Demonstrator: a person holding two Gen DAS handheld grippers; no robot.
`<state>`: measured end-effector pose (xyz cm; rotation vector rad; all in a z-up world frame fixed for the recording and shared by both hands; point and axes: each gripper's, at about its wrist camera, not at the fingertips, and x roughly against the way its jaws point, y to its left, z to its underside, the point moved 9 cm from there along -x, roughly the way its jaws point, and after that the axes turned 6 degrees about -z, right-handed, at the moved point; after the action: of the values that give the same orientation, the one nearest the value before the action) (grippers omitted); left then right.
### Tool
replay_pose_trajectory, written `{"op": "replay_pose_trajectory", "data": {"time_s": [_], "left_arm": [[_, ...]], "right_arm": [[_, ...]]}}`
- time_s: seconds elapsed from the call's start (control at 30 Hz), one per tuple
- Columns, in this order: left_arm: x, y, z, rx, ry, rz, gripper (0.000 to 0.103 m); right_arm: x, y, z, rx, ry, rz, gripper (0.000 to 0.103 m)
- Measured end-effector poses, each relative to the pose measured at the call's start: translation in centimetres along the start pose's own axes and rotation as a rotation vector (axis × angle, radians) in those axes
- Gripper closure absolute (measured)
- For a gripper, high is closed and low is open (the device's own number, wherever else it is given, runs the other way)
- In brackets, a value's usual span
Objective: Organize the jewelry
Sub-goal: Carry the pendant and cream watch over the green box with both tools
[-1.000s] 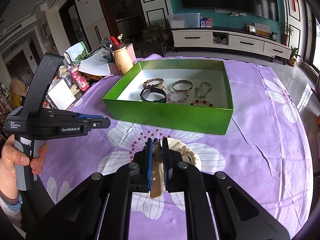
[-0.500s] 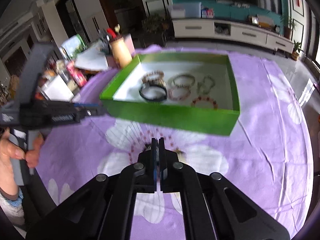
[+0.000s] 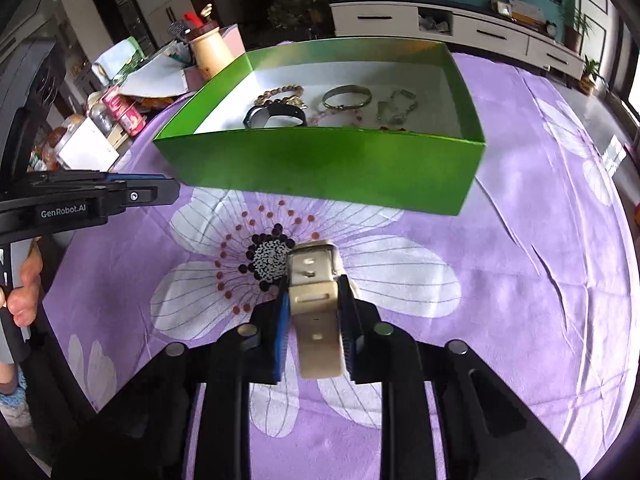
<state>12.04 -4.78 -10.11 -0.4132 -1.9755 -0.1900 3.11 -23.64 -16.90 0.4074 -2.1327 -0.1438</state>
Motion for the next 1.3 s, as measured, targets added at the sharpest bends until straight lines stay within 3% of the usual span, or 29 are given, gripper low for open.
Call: {"op": "replay_pose_trajectory", "data": {"time_s": [0.1, 0.2, 0.4, 0.63, 0.8, 1.3], "left_arm": [[-0.1, 0.0, 0.0, 0.003, 0.014, 0.005, 0.084], [0.5, -0.1, -0.9, -0.005, 0.012, 0.004, 0.084], [1.6, 0.0, -4.8, -0.026, 0.012, -0.029, 0.084], [-0.2, 1.2, -9.1, -0.009, 0.084, -0.086, 0.084], [-2.1, 2.2, -10.6, -0.008, 0.143, -0.137, 0.084], [-5.7, 2.9, -11.0, -0.023, 0.271, -0.147, 0.084]], "right_arm": [[0.1, 0.6, -0.3, 0.031, -0.006, 0.01, 0.081], [1.2, 1.5, -1.7, 0.026, -0.02, -0.038, 0.081], [4.9, 3.1, -8.5, 0.086, -0.112, -0.028, 0.081], [1.7, 2.3, -15.3, 0.059, -0.007, -0.027, 0.081], [-1.1, 1.5, -16.5, 0.044, 0.075, -0.023, 0.081], [-5.1, -0.9, -16.3, -0.035, 0.199, -0.054, 0.081]]}}
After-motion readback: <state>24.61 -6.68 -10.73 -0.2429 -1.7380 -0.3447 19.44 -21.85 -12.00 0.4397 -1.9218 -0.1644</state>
